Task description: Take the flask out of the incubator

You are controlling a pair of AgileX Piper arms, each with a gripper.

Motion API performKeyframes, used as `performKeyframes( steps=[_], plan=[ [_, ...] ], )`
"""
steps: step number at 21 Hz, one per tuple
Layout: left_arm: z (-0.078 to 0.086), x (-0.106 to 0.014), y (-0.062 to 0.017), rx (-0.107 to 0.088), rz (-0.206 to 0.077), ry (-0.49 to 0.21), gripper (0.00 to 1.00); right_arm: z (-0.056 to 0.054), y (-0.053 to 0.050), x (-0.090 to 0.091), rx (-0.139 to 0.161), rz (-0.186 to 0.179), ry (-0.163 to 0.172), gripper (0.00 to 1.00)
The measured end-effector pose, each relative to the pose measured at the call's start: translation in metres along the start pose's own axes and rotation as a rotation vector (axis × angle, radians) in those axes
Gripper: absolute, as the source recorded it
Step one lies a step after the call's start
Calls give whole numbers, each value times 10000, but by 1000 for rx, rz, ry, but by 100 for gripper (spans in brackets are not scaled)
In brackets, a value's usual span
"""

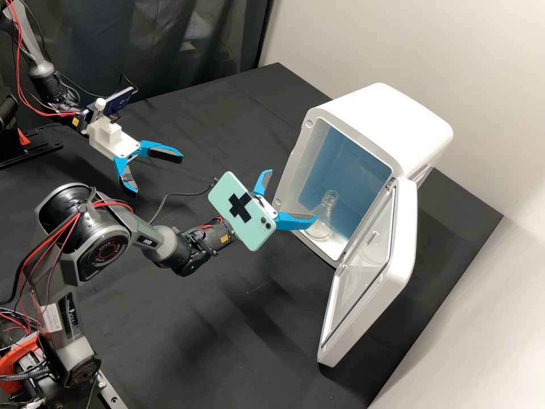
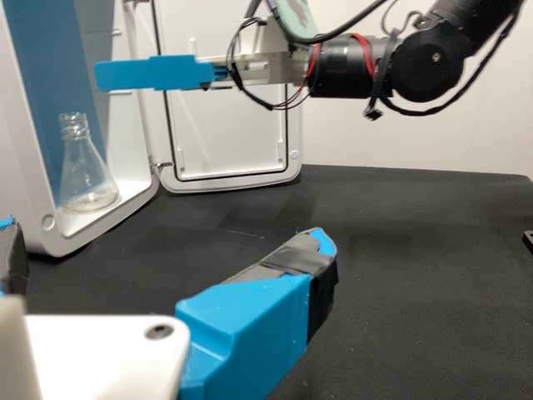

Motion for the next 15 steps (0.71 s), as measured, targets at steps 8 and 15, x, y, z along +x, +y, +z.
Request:
performKeyframes(
  steps=[8, 15],
  plan=[
    [-89, -104, 49, -1, 23, 51, 100, 0, 0, 0, 4, 0, 0, 100],
    [-80, -109, 54, -7, 25, 37, 100, -15, -109, 195, -6, 16, -24, 100]
  ],
)
